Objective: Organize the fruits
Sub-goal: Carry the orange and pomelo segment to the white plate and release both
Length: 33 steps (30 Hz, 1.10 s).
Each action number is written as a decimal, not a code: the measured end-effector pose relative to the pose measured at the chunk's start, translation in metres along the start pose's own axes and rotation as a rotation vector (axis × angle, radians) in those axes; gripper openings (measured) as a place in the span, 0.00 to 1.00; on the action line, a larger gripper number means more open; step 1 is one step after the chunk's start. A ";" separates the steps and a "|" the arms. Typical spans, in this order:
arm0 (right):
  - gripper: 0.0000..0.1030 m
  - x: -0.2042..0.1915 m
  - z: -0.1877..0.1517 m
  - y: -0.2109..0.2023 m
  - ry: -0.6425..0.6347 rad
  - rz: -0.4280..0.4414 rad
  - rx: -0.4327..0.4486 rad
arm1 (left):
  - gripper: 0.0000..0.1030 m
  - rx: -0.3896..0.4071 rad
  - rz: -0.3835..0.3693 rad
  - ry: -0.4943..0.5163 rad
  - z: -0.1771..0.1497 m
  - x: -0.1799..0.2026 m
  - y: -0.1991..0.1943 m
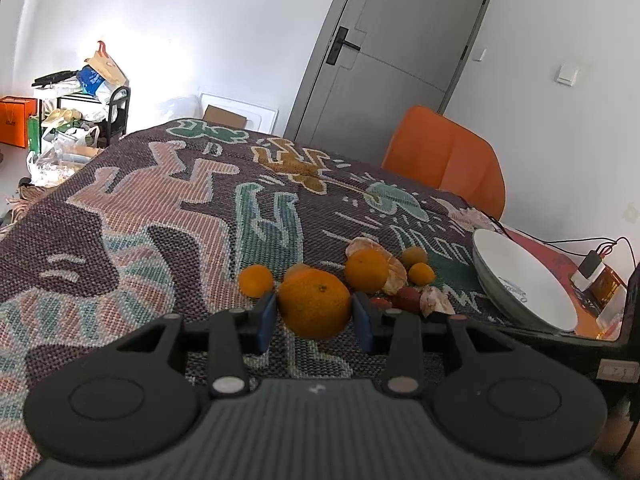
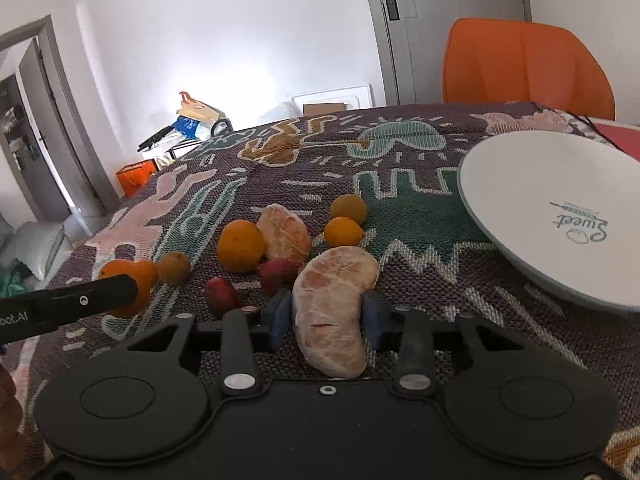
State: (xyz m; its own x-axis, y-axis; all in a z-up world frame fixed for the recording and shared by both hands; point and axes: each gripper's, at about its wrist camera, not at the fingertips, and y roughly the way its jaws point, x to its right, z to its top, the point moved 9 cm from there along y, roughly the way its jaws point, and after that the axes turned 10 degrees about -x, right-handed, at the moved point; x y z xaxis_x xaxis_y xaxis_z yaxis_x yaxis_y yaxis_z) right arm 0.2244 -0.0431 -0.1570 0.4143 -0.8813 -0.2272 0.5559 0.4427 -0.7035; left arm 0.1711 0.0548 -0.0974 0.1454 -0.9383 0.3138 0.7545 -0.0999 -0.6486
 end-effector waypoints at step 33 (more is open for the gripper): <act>0.35 0.079 0.011 -0.087 0.120 -0.039 0.176 | 0.38 0.014 -0.096 0.174 0.022 0.107 0.017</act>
State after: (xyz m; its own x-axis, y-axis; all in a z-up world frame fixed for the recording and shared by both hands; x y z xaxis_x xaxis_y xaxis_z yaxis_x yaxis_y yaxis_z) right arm 0.2160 -0.1494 -0.1063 0.3072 -0.9071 -0.2879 0.6918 0.4206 -0.5870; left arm 0.2136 -0.0400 -0.0593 -0.0397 -0.9678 0.2487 0.7686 -0.1886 -0.6112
